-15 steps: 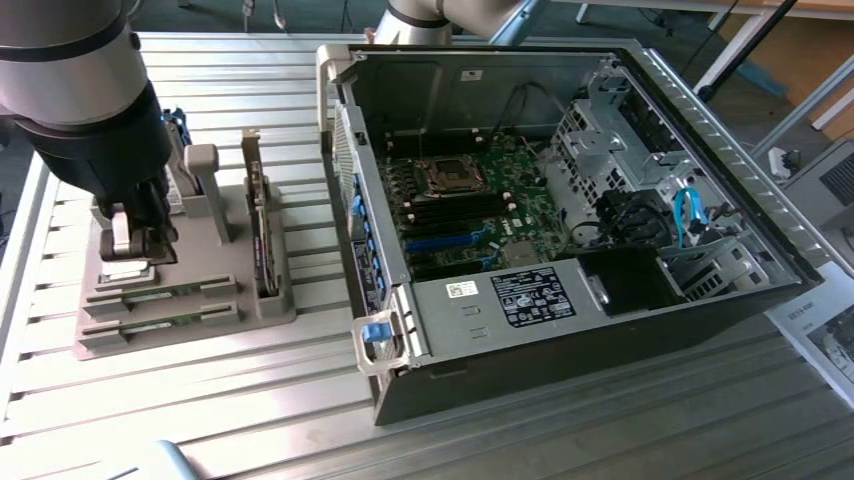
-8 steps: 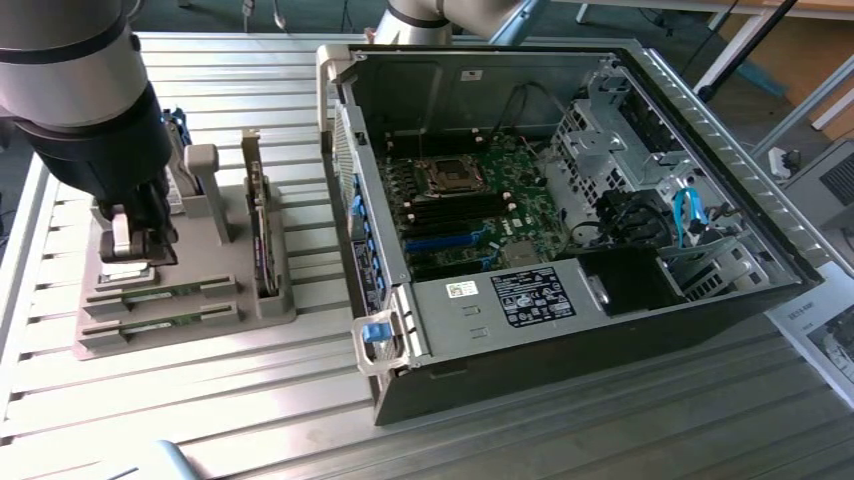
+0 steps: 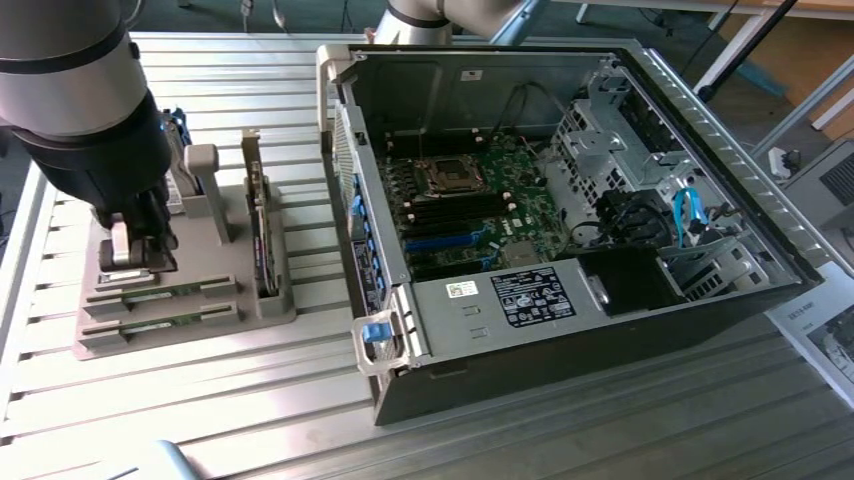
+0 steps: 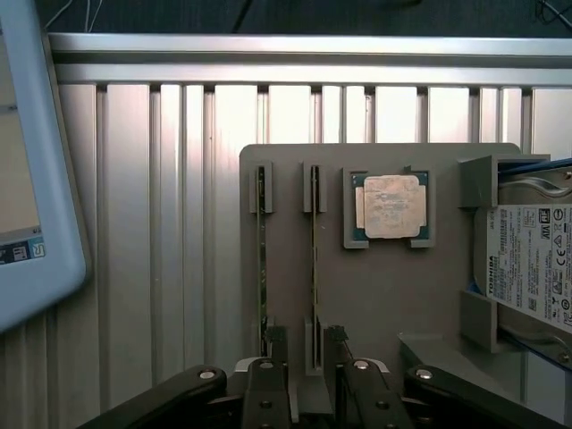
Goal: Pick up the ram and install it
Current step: 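Pick up the ram and move it above insertion slot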
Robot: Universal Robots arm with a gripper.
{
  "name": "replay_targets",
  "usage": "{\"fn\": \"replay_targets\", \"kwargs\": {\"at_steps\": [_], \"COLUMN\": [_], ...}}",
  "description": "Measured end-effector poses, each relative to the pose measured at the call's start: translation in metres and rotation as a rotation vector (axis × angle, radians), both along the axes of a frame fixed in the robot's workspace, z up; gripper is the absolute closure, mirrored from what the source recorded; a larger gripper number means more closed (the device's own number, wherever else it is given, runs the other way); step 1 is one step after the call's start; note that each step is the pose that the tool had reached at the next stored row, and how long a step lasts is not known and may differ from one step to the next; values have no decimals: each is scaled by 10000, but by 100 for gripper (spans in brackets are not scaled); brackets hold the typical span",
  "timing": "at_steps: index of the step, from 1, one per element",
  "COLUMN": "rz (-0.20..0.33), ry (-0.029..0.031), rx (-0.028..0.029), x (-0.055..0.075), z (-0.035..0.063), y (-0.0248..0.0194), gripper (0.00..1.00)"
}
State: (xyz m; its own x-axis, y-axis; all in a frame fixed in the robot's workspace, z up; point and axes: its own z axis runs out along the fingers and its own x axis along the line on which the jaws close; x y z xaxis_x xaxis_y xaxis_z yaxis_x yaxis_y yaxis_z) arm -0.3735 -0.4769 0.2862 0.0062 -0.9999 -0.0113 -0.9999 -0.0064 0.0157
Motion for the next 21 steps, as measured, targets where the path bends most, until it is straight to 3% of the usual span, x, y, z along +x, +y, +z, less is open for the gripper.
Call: {"fn": "replay_targets", "kwargs": {"at_steps": [7, 21], "rz": [0, 0], "ry": [1, 3], "rx": [1, 16], "x": [0, 0], "z": [-9, -114], "y": [-89, -150], "gripper": [70, 70]}}
